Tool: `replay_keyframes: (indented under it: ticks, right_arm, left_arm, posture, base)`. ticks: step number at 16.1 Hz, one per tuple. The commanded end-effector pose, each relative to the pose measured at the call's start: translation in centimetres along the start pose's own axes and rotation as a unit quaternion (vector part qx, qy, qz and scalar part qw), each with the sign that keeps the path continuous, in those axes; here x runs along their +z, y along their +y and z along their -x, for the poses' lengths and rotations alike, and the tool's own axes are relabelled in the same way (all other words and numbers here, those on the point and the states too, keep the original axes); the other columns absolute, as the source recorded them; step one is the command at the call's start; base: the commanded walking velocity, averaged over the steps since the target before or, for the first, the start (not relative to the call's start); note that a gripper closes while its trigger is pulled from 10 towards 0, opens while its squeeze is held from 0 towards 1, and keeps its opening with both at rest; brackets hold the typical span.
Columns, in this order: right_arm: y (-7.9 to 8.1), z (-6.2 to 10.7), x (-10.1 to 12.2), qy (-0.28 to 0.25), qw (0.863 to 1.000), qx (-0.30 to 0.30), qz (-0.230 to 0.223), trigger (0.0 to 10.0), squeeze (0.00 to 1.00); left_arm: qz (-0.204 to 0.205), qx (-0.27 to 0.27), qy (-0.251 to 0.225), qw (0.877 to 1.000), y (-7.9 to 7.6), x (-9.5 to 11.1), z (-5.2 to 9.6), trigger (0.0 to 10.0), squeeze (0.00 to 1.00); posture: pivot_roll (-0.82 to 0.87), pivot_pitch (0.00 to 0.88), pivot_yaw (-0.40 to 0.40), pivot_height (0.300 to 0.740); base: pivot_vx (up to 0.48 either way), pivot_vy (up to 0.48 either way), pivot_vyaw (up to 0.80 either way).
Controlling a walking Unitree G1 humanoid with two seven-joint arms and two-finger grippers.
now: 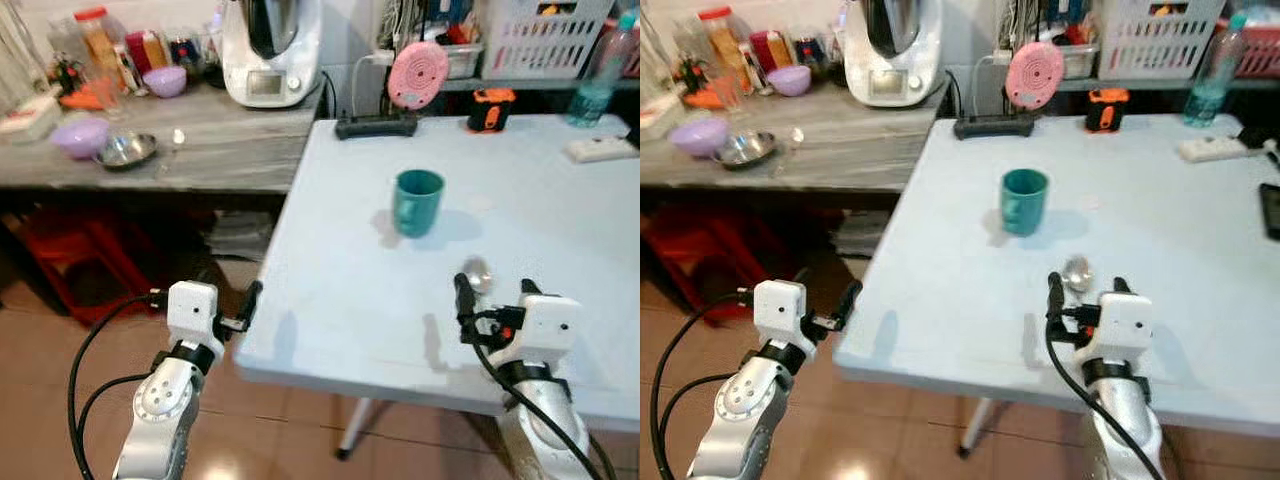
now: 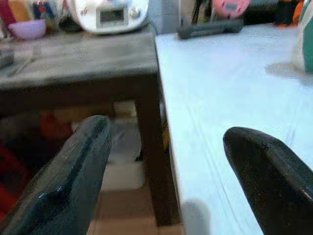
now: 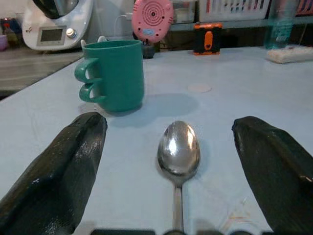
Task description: Setting the table
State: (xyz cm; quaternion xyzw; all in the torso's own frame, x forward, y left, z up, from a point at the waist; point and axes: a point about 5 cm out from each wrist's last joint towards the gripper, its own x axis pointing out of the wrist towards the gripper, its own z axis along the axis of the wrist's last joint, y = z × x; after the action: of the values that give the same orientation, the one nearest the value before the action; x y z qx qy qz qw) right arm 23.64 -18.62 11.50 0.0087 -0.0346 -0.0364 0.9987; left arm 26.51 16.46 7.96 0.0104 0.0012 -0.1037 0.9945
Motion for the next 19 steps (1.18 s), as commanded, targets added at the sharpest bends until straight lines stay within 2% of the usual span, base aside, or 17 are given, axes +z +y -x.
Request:
replay_keyframes:
  ticks: [1,4,7,8,10,13,16,19]
  right_arm:
    - [0.6,-0.2,0.2,-0.003,1.0,0.009,-0.004,10.0,0.0]
    - [0.6,-0.2,0.2,-0.004,1.0,0.009,-0.005,10.0,0.0]
    - [0.6,-0.2,0.1,0.0,1.0,0.006,-0.002,10.0,0.0]
    - [0.5,-0.2,-0.1,0.009,1.0,0.0,0.0,10.0,0.0]
    - [0.5,-0.3,-0.4,0.019,1.0,-0.002,-0.004,10.0,0.0]
    - [0.5,-0.2,-0.7,0.029,1.0,-0.004,-0.009,10.0,0.0]
    - [0.6,-0.4,-1.1,0.048,0.999,-0.009,-0.009,10.0,0.0]
    - [0.4,-1.4,-1.5,0.072,0.997,-0.023,-0.018,10.0,0.0]
  left_arm:
    - [-0.004,0.005,-0.002,1.0,0.7,0.2,0.1,10.0,0.0]
    - [-0.005,-0.006,0.001,1.0,0.5,0.0,0.1,10.0,0.0]
    - [0.017,-0.044,0.007,0.999,-0.2,-0.3,0.1,10.0,0.0]
    - [0.029,-0.079,0.018,0.996,-0.9,-0.6,0.2,10.0,0.0]
    - [0.026,-0.124,0.021,0.992,-1.7,-0.7,0.3,10.0,0.0]
    - [0.037,-0.157,0.025,0.987,-2.0,-0.8,0.5,10.0,0.0]
    - [0.035,-0.196,0.029,0.979,-2.5,-0.9,0.8,10.0,0.0]
    - [0.039,-0.231,0.025,0.972,-3.0,-0.8,1.3,10.0,0.0]
  posture:
    - [-0.11,0.005,0.123,0.74]
    - [-0.11,0.006,0.122,0.74]
    - [-0.11,0.008,0.121,0.74]
    - [-0.11,0.013,0.118,0.74]
    - [-0.11,0.018,0.118,0.74]
    - [-0.11,0.026,0.116,0.74]
    - [-0.12,0.041,0.115,0.74]
    - [-0.12,0.056,0.112,0.74]
  base:
    - [0.0,0.0,0.0]
    - [0.0,0.0,0.0]
    - [0.0,0.0,0.0]
    - [0.0,0.0,0.0]
    - [0.0,0.0,-0.4]
    - [0.0,0.0,-0.66]
    - [0.0,0.0,0.0]
    - [0.0,0.0,0.0]
